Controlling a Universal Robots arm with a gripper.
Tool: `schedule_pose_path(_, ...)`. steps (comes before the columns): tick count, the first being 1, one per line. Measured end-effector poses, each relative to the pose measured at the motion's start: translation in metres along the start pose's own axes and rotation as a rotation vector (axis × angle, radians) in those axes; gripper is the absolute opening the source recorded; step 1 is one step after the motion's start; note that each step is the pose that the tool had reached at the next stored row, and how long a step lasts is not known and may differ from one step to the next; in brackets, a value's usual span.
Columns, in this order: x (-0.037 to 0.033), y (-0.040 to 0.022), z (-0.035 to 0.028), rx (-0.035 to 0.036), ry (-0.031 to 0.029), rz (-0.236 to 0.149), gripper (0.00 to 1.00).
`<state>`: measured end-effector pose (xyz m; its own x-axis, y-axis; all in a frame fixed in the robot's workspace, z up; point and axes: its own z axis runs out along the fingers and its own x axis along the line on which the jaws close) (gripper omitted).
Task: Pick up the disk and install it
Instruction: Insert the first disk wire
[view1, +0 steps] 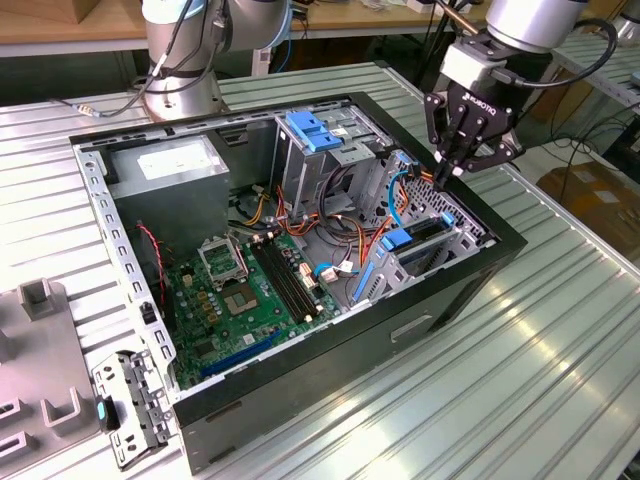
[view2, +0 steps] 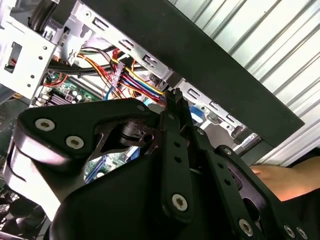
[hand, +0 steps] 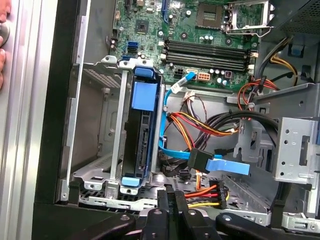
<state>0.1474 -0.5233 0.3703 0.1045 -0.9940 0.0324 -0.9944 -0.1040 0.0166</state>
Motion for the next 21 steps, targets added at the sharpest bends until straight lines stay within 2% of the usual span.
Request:
schedule_pose_path(7, 0.007, 0.0029, 0.0004, 0.0, -0.0001, 0.0, 0.17)
schedule_pose_path(14, 0.0079, 0.012, 0.0009, 0.0001, -0.0001, 0.0, 0.17)
schedule_pose_path(17, 0.0127, 0.0126, 0.0017, 0.0001, -0.0002, 0.0, 0.17)
schedule_pose_path(19, 0.0185, 0.0134, 0.0029, 0.0001, -0.0001, 0.0, 0.17)
schedule_pose_path(21, 0.0204, 0.0138, 0.0043, 0.0001, -0.0003, 0.002, 0.17)
